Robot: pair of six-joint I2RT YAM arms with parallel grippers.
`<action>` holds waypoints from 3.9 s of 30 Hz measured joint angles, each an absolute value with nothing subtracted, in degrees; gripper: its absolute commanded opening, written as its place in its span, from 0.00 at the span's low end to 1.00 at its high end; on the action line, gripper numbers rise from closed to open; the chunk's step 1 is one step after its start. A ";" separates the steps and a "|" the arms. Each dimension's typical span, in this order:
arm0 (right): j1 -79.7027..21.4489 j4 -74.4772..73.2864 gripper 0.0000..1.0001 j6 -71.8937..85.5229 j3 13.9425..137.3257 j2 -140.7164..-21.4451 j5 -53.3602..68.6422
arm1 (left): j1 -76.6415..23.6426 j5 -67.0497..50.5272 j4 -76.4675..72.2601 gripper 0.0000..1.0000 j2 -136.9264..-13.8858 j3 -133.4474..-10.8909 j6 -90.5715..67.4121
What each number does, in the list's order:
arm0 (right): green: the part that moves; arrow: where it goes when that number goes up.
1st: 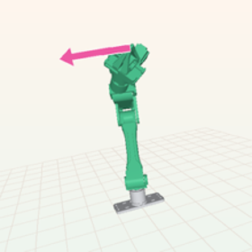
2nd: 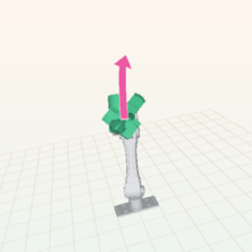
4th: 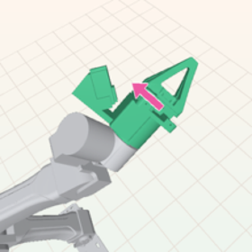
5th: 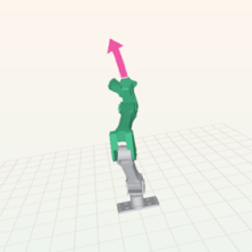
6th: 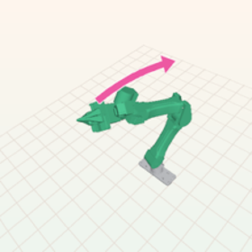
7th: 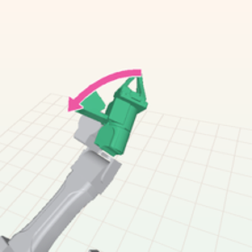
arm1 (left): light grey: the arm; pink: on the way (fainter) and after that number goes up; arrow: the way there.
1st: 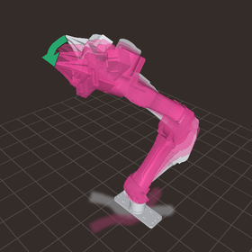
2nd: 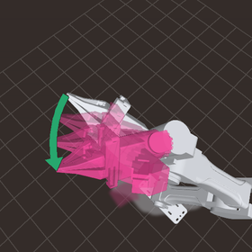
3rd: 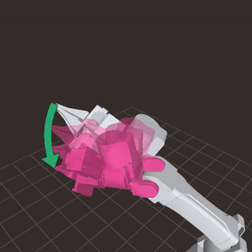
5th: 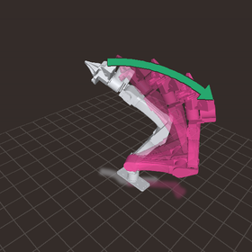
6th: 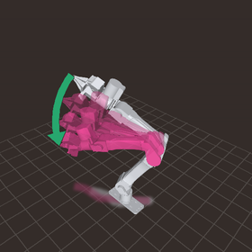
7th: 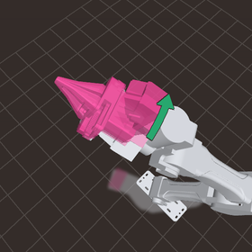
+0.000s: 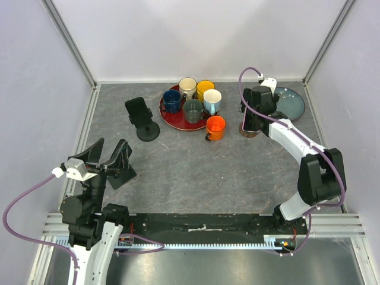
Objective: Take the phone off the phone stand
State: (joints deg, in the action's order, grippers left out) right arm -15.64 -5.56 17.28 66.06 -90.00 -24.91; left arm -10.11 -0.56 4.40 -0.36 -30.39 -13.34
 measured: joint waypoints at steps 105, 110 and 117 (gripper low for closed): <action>7.16 -40.45 0.40 13.69 69.47 -100.51 -12.43 | -21.15 1.93 13.28 0.93 -0.36 -33.50 -11.33; 8.19 -39.40 0.44 13.47 69.47 -102.15 -11.18 | -21.15 2.00 13.34 0.93 -0.36 -33.50 -11.25; 8.49 -37.41 0.57 12.73 68.93 -103.74 -10.33 | -21.15 2.02 13.43 0.93 -0.36 -33.50 -11.03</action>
State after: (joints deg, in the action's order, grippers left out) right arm 8.49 -37.41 12.73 68.93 -103.74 -10.33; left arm -21.15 2.02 13.43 -0.36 -33.50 -11.03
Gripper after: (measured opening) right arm 0.824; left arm 0.932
